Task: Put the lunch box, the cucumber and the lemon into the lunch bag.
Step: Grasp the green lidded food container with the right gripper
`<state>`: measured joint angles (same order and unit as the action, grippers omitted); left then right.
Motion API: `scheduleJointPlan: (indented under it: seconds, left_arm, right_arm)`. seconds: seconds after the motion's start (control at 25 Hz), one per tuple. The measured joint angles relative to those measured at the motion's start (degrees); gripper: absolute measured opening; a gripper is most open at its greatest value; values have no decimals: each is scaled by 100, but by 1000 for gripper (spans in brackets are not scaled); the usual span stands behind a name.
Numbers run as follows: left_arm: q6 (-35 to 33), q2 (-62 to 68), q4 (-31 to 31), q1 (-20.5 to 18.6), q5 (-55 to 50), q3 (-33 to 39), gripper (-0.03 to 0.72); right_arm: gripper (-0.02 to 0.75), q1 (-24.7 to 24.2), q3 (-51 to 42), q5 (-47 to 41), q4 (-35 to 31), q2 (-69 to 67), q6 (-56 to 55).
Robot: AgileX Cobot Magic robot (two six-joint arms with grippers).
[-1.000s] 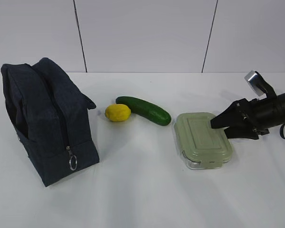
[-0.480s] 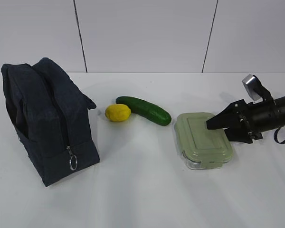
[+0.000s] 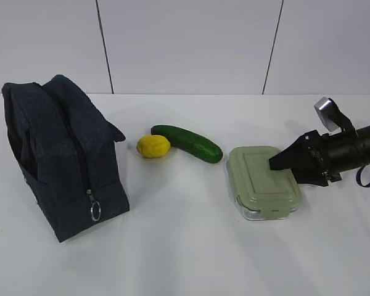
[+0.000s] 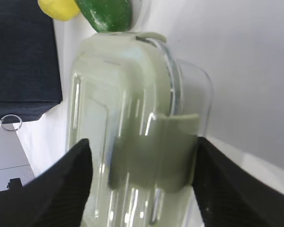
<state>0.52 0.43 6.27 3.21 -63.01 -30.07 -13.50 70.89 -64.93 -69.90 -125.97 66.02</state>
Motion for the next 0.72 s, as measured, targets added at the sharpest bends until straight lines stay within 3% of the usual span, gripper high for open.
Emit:
scheduleJointPlan:
  seconds: [0.16,0.72]
  left_arm:
    - [0,0,0,0,0,0,241]
    - [0,0,0,0,0,0,241]
  right_arm:
    - [471,0,0,22,21,-9,4]
    - [403,10,13,-99,-136,-182,4]
